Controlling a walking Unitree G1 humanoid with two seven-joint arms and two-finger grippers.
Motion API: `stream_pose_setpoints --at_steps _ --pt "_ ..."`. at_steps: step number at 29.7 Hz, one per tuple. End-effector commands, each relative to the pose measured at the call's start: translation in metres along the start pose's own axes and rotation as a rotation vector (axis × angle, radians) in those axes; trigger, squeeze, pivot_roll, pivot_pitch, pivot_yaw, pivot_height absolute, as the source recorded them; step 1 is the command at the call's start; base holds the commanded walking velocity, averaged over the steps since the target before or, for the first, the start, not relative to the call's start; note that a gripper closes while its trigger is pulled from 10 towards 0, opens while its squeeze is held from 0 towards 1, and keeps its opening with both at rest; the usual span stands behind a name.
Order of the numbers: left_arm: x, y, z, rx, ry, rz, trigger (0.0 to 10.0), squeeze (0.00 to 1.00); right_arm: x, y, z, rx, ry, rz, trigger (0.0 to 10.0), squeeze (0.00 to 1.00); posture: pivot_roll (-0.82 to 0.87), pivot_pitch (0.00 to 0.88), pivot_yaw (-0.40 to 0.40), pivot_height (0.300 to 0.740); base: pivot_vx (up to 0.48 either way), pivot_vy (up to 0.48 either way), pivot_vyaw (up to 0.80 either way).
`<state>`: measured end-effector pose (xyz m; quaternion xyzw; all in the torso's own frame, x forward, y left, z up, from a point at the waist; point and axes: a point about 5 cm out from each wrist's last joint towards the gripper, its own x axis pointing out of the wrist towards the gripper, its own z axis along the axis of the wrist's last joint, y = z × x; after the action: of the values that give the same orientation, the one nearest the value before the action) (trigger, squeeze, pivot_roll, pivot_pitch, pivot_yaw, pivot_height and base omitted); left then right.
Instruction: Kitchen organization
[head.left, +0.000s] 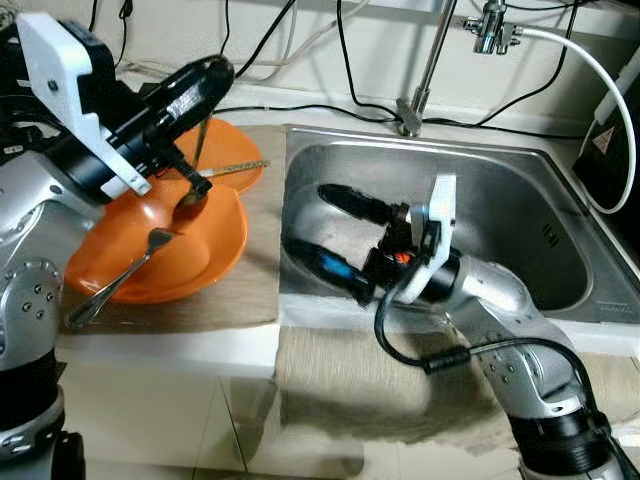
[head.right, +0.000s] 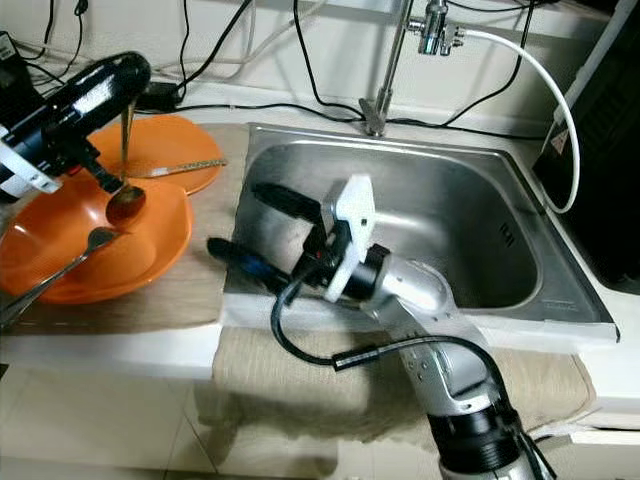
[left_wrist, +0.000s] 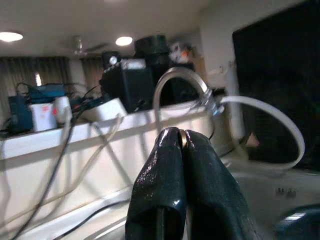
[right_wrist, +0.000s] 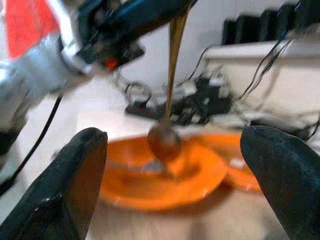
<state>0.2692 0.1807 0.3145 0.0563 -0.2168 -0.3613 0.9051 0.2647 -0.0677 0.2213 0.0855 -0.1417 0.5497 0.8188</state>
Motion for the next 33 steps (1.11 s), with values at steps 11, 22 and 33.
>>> stream_pose_setpoints --at_steps 11,22,33 --pt "0.027 -0.041 0.009 -0.124 -0.112 -0.167 0.0 0.00 0.035 -0.011 0.008 -0.165 0.002 -0.066 10.0 0.00 0.00 0.000 -0.078 0.740 0.000 0.000 0.00" --pt "0.027 -0.050 0.005 -0.185 -0.107 -0.215 0.0 0.00 0.039 -0.017 0.002 -0.180 0.016 -0.100 0.0 0.00 0.00 0.000 -0.079 0.740 0.000 0.000 0.00" --pt "0.029 -0.053 0.004 -0.195 -0.097 -0.233 0.0 0.00 0.039 -0.008 0.002 -0.121 -0.030 -0.025 0.0 0.00 0.00 0.000 -0.073 0.740 0.000 0.000 0.00"
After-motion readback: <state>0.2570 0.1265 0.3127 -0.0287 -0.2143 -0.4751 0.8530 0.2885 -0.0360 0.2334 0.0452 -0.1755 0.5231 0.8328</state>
